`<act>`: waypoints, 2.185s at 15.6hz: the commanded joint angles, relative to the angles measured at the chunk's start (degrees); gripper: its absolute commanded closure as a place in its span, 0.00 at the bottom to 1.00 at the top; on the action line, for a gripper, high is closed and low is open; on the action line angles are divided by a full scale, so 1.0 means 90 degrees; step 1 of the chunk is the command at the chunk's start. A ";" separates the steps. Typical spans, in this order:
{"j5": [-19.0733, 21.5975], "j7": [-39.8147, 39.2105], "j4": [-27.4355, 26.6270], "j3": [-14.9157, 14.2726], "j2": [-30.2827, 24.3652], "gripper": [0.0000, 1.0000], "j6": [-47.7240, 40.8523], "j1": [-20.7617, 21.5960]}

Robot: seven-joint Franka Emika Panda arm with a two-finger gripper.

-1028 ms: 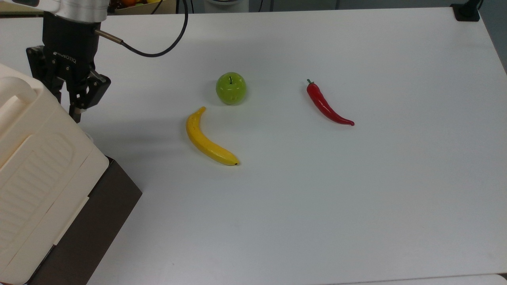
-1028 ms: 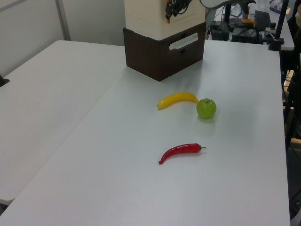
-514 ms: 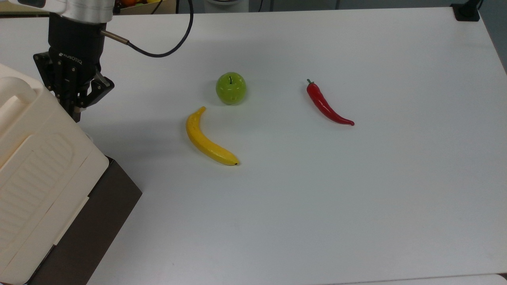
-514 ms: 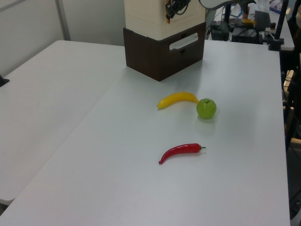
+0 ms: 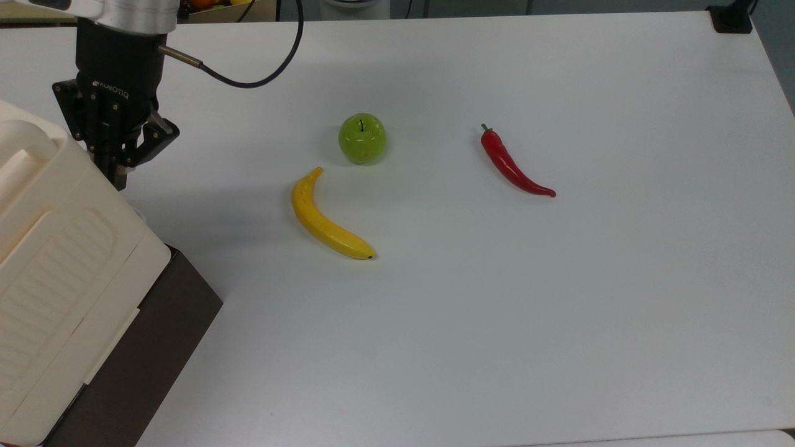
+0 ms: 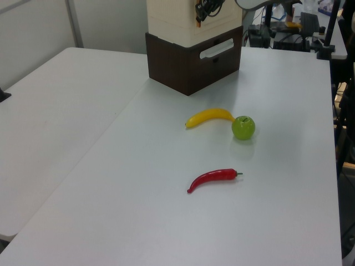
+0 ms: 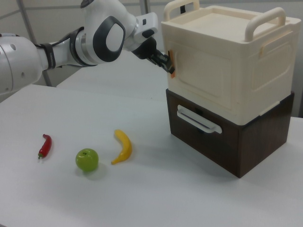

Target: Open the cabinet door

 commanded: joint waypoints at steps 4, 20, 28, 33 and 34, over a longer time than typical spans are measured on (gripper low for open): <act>-0.0083 0.0074 -0.0228 0.0000 -0.0585 0.92 -0.0991 0.0221; 0.0298 0.0133 0.0464 -0.0078 -0.0907 0.14 -0.1667 0.0279; 0.0240 0.0357 0.0534 -0.0098 -0.0654 0.13 -0.0270 0.0240; 0.0201 0.0308 0.0485 -0.0098 -0.0487 0.12 -0.0161 0.0230; 0.0181 0.0289 0.0485 -0.0098 -0.0507 0.10 -0.0219 0.0211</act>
